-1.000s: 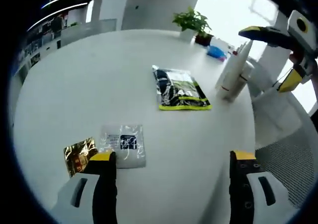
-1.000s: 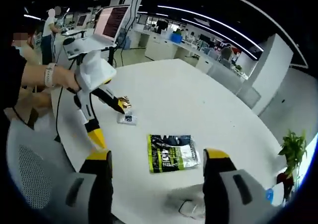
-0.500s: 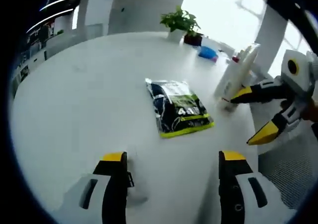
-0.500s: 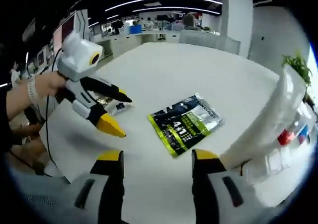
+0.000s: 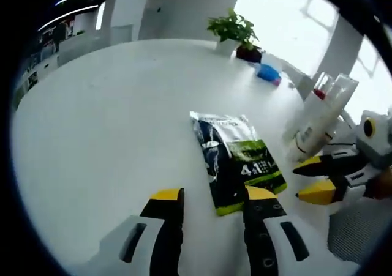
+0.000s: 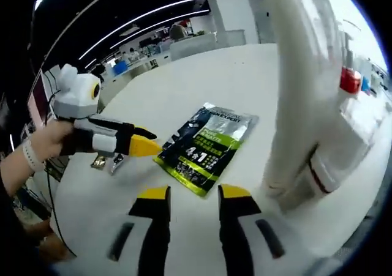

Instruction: Arrange the skincare products in the storage area until every visible bottle or jar stands upright without overlapping.

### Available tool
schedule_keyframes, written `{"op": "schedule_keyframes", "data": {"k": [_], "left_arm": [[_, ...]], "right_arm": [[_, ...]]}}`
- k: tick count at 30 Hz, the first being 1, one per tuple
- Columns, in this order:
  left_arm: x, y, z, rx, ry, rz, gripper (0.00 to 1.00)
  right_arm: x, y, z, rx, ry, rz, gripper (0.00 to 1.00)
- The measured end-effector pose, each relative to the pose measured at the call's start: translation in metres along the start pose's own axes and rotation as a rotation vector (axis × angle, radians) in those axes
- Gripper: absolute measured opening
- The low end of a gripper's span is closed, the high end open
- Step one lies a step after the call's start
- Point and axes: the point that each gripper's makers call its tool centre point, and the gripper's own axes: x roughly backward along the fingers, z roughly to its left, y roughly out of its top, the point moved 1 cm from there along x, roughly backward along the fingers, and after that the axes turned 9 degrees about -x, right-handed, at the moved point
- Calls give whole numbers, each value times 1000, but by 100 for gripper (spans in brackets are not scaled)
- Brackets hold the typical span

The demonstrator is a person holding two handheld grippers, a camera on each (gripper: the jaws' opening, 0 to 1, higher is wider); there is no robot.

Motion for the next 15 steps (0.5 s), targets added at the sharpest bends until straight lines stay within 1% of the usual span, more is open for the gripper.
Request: {"op": "schedule_keyframes", "data": {"k": [3, 6, 7, 9, 10, 13, 15], "left_arm": [[-6, 4, -2, 14, -21, 1, 26], [-10, 9, -6, 24, -45, -7, 26], [-13, 9, -9, 5, -66, 3, 26], [-15, 7, -8, -15, -58, 25, 26], [-15, 9, -6, -21, -54, 12, 25], [-15, 10, -4, -15, -56, 13, 23], [-15, 8, -5, -20, -67, 23, 17]], "right_arm": [[-6, -2, 0, -38, -6, -2, 27], [-10, -2, 2, -58, -12, -6, 27], [-12, -2, 3, -57, -13, -9, 25], [-13, -1, 2, -50, -24, -13, 24], [-14, -1, 1, -55, -25, -11, 23], [-15, -2, -1, -60, -35, -7, 20], [-16, -3, -2, -61, -40, -4, 18]]}}
